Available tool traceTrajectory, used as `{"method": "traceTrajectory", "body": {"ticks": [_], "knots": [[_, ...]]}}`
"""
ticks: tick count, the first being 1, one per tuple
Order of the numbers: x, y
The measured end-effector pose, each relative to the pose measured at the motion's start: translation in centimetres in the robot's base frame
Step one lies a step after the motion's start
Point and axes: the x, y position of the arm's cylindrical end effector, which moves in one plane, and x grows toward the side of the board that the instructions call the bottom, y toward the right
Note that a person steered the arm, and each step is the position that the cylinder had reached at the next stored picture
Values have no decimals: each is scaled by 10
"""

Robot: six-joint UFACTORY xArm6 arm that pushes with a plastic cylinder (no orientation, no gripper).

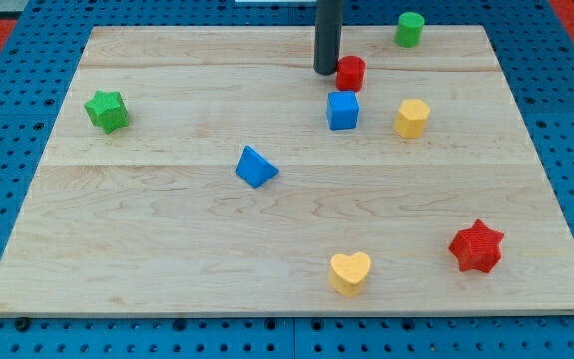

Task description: Slide the red circle left

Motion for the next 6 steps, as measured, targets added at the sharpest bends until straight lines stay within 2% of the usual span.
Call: {"method": "traceTrajectory", "body": {"ticks": [1, 2, 3, 4, 6], "knots": [[22, -16], [-25, -24], [-48, 56], [-33, 86], [68, -9]]}}
